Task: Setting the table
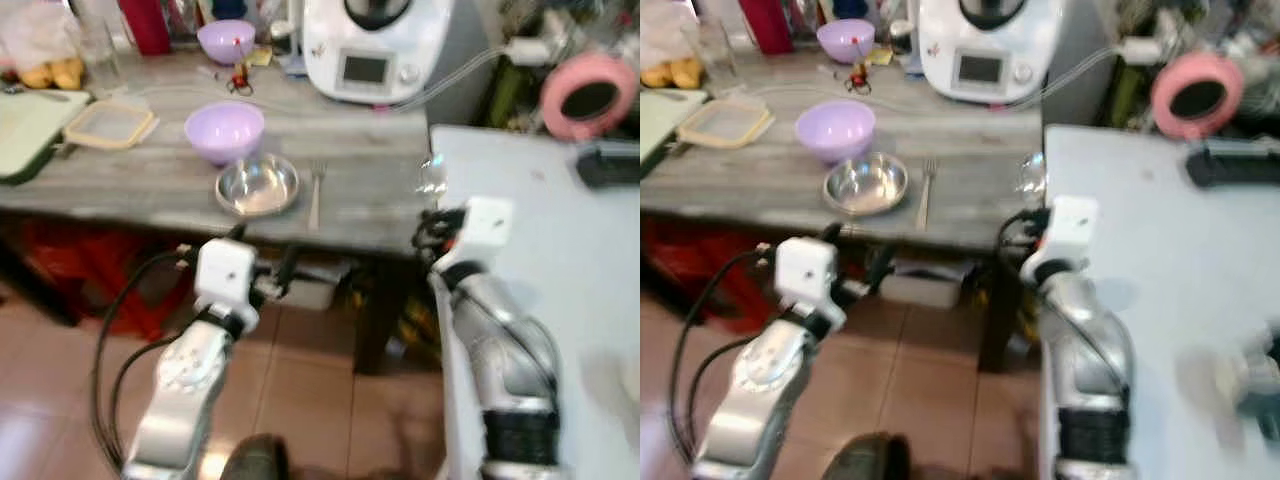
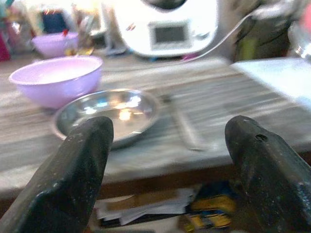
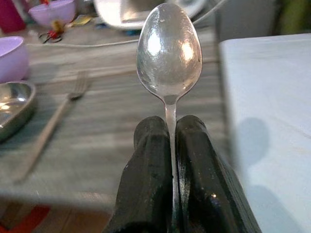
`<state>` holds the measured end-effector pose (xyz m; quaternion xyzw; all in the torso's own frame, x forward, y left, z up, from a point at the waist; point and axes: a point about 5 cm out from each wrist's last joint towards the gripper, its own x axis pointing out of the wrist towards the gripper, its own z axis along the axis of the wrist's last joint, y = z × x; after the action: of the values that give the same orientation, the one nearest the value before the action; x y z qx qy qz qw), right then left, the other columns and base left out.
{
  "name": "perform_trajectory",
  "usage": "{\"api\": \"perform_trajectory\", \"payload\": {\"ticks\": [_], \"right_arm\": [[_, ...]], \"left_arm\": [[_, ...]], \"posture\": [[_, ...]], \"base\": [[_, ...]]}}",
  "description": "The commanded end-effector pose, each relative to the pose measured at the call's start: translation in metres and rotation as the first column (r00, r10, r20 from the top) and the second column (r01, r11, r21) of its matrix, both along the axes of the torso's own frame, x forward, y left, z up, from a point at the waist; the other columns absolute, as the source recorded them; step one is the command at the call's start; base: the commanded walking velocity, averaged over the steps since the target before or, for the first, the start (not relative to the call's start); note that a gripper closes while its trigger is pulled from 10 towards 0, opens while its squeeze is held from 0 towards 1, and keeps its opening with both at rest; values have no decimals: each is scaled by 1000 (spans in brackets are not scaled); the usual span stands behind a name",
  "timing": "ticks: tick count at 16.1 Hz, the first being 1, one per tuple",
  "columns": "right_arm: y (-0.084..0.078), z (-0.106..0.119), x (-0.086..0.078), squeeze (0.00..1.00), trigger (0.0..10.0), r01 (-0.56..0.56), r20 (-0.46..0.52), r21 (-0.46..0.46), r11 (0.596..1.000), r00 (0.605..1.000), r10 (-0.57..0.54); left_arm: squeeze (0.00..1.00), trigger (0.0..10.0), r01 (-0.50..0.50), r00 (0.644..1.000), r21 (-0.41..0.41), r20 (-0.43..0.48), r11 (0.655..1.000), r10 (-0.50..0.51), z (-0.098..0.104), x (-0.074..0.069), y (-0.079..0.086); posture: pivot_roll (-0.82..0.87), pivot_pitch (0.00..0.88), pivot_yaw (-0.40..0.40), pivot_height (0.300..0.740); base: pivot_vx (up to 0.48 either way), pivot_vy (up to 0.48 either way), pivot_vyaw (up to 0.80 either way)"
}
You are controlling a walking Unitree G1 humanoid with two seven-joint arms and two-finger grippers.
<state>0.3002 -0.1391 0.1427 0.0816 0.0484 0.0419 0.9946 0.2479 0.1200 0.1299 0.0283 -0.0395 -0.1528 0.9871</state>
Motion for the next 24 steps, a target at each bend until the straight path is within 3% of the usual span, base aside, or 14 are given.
{"api": "perform_trajectory", "payload": {"ticks": [1, 10, 16, 24], "right_arm": [[-7, 1, 0, 0, 10000, 24, 7, -7, 1000, 1000, -24], [-10, -4, 1, 0, 10000, 51, -15, 0, 999, 999, -51], [-12, -9, 4, 0, 10000, 88, -50, 44, 995, 995, -86], [-32, -9, 14, 0, 10000, 167, -53, 20, 986, 985, -166]], "left_arm": [[0, 10000, 7, 1000, -17, 3, 1000, -7, 3, 0, -3], [0, 10000, -58, 998, -23, 31, 998, 58, 8, 2, 8], [0, 10000, -61, 998, -11, 28, 998, 62, 7, -1, 9], [0, 10000, -42, 999, -32, 26, 999, 43, 9, -3, 6]], "posture": [[8, 73, 2, 740], [12, 84, 1, 740], [25, 91, 4, 740], [27, 104, 2, 740]], "base": [[416, 240, 0], [114, 110, 0], [0, 342, 0], [0, 0, 0]]}}
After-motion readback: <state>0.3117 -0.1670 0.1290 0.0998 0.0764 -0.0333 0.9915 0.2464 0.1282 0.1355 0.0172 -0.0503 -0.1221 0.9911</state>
